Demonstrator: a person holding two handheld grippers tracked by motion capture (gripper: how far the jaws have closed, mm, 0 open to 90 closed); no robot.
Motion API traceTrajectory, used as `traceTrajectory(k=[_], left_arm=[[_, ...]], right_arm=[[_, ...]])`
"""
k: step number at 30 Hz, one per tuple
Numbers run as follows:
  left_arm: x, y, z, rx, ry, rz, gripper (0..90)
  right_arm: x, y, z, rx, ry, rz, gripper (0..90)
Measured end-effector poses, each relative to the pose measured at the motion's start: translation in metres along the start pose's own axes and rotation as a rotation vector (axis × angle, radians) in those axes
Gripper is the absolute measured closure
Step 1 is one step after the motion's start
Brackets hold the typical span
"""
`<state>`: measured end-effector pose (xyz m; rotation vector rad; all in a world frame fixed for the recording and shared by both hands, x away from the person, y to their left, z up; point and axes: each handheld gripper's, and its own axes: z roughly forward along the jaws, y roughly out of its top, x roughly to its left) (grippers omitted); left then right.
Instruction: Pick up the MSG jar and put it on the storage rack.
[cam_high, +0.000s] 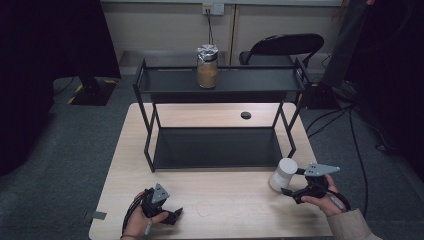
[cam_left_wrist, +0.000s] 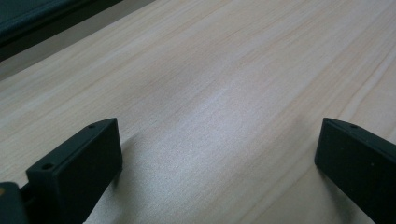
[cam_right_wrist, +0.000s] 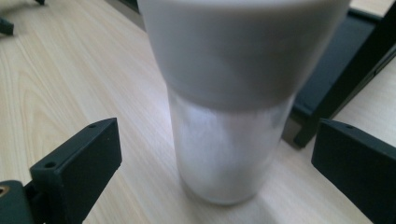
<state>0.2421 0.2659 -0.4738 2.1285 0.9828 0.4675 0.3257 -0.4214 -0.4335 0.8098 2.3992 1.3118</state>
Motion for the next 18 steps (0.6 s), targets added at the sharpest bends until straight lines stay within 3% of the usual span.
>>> traceTrajectory(k=[8, 14, 18], left_arm=[[0.000, 0.000, 0.000, 0.000, 0.000, 0.000, 0.0], [0.000, 0.000, 0.000, 0.000, 0.000, 0.000, 0.0], [0.000, 0.000, 0.000, 0.000, 0.000, 0.000, 0.0]], right_arm=[[-0.001, 0.011, 0.005, -0.024, -0.003, 0.004, 0.7], [-0.003, 0.010, 0.010, -0.053, -0.008, 0.014, 9.8], [-0.005, 0.009, 0.012, -0.067, -0.005, 0.016, 20.6]])
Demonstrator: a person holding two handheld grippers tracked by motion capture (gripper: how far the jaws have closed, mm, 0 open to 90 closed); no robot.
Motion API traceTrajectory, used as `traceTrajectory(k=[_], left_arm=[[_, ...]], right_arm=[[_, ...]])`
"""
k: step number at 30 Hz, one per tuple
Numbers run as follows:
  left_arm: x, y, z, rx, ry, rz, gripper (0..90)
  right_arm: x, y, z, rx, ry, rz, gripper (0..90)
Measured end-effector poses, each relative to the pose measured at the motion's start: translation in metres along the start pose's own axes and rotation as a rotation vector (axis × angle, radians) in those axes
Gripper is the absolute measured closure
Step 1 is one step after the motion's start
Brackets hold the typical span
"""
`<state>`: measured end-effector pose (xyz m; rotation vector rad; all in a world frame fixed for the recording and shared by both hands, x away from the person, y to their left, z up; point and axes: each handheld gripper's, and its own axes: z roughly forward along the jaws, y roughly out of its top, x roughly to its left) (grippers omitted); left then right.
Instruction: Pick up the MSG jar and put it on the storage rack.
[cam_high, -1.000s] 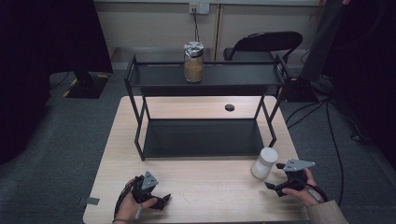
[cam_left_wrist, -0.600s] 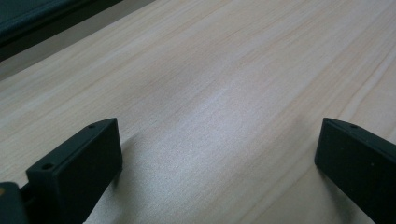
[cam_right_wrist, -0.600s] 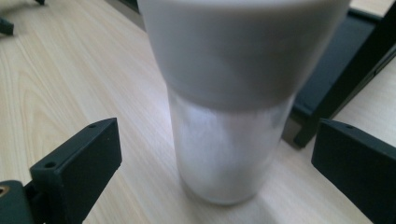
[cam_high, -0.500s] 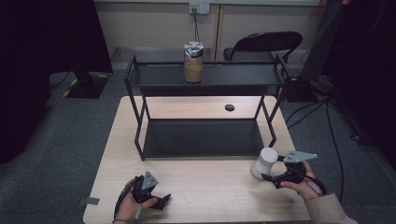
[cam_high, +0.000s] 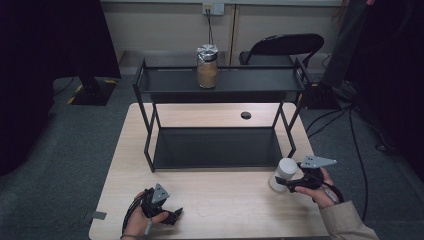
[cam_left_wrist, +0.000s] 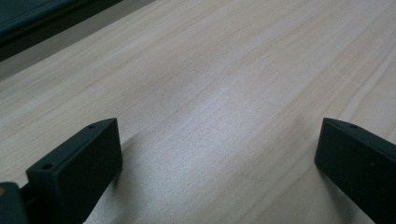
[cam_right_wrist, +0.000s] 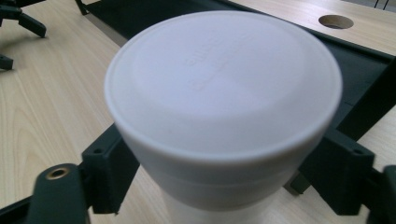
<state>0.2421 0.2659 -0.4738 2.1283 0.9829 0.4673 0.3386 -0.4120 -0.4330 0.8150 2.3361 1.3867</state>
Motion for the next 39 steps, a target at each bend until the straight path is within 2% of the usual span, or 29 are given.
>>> traceTrajectory(k=[2, 4, 8, 14, 21, 25, 30, 39], left_arm=[[0.000, 0.000, 0.000, 0.000, 0.000, 0.000, 0.0], [0.000, 0.000, 0.000, 0.000, 0.000, 0.000, 0.0], [0.000, 0.000, 0.000, 0.000, 0.000, 0.000, 0.0], [0.000, 0.000, 0.000, 0.000, 0.000, 0.000, 0.0], [0.000, 0.000, 0.000, 0.000, 0.000, 0.000, 0.0], [0.000, 0.000, 0.000, 0.000, 0.000, 0.000, 0.0], [0.000, 0.000, 0.000, 0.000, 0.000, 0.000, 0.0], [0.000, 0.000, 0.000, 0.000, 0.000, 0.000, 0.0]], right_arm=[[-0.001, 0.000, 0.000, -0.006, 0.003, -0.004, 26.0], [0.000, 0.000, 0.000, -0.010, -0.004, -0.009, 27.8], [-0.002, -0.002, 0.001, -0.016, 0.013, -0.006, 32.3], [0.003, -0.005, 0.001, -0.033, -0.006, -0.029, 34.0], [0.007, -0.002, 0.000, -0.023, -0.018, -0.040, 34.7], [0.008, 0.001, -0.001, -0.011, -0.006, -0.041, 35.0], [0.011, 0.012, -0.004, 0.012, 0.004, -0.067, 35.1], [0.011, 0.032, -0.013, 0.017, 0.036, -0.076, 35.1]])
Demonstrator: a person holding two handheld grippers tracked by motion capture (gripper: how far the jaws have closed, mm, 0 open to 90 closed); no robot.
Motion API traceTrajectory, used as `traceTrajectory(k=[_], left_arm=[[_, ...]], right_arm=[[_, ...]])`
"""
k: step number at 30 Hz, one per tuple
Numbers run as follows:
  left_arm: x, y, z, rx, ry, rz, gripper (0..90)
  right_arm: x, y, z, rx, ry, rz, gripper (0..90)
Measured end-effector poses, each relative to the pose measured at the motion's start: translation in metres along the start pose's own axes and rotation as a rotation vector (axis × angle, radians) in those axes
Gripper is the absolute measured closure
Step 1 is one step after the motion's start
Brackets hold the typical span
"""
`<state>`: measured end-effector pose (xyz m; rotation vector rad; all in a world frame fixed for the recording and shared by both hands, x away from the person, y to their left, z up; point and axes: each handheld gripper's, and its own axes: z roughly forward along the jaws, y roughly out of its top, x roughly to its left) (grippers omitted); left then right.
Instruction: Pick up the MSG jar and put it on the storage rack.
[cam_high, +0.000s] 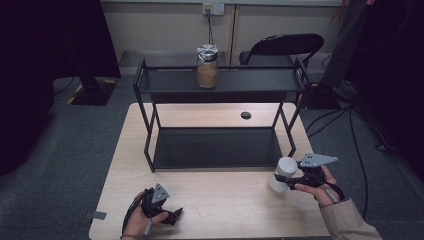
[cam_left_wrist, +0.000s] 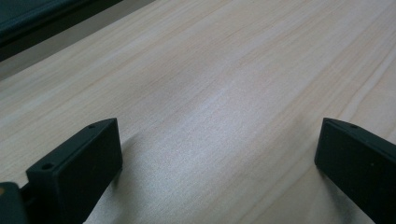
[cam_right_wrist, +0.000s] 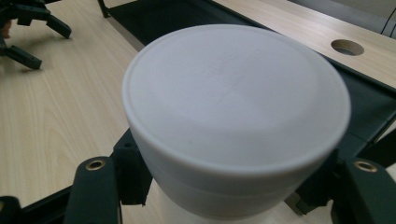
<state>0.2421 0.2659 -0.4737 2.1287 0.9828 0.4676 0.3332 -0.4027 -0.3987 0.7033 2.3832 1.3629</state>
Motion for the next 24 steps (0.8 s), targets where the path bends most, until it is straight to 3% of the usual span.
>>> traceTrajectory(k=[9, 13, 24], left_arm=[[0.000, 0.000, 0.000, -0.001, 0.000, -0.001, 0.0], [0.000, 0.000, 0.000, 0.000, 0.000, 0.000, 0.0], [0.000, 0.000, 0.000, 0.000, 0.000, 0.000, 0.0]], right_arm=[[-0.001, 0.025, -0.006, 0.009, 0.039, -0.032, 35.1], [-0.004, 0.035, -0.009, 0.004, 0.060, -0.025, 35.2], [-0.009, 0.066, -0.017, 0.003, 0.075, -0.041, 35.2]])
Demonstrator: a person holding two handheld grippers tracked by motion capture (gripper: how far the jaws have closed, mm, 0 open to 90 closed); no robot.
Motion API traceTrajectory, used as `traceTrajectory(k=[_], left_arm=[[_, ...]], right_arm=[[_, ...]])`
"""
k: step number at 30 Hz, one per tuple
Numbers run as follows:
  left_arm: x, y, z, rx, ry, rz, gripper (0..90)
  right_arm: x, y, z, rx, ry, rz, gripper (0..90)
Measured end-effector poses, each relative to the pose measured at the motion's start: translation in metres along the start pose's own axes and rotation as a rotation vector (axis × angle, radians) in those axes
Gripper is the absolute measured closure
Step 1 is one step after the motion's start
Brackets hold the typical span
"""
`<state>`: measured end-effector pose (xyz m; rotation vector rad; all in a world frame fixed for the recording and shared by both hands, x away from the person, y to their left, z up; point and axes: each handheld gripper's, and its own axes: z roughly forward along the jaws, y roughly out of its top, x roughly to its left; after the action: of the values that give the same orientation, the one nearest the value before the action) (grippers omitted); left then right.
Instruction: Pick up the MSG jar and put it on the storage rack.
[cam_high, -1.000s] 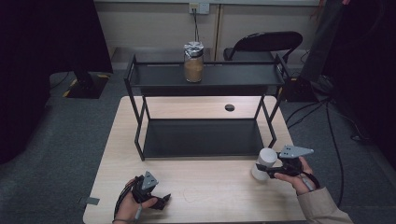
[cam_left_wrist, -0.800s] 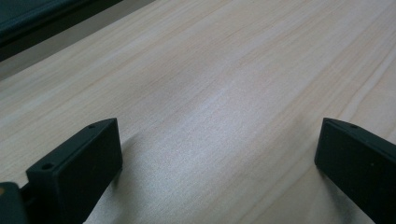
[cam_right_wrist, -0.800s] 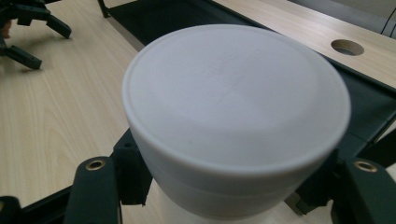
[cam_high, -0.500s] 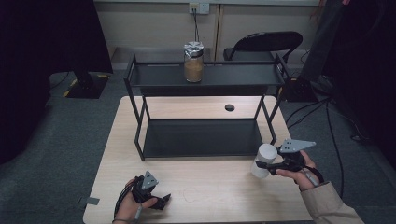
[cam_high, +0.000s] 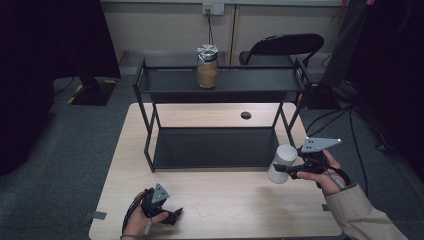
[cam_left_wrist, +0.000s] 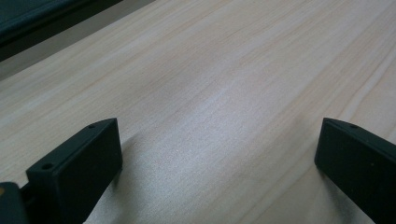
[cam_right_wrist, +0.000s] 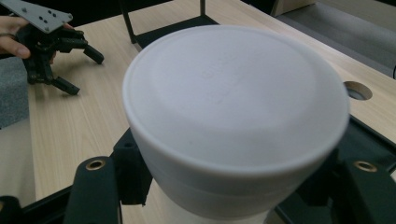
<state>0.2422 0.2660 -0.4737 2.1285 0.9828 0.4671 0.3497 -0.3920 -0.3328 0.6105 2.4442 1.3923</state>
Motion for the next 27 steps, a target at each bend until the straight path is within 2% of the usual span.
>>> traceTrajectory(k=[11, 18, 27], left_arm=[[0.000, 0.000, 0.000, 0.000, 0.000, 0.000, 0.0], [0.000, 0.000, 0.000, 0.000, 0.000, 0.000, 0.0], [0.000, 0.000, 0.000, 0.000, 0.000, -0.001, 0.0]], right_arm=[[-0.008, 0.029, -0.010, -0.015, 0.024, 0.012, 35.2], [-0.008, 0.058, -0.017, -0.001, 0.017, -0.014, 35.2], [-0.011, 0.085, -0.021, -0.008, 0.024, -0.023, 35.2]])
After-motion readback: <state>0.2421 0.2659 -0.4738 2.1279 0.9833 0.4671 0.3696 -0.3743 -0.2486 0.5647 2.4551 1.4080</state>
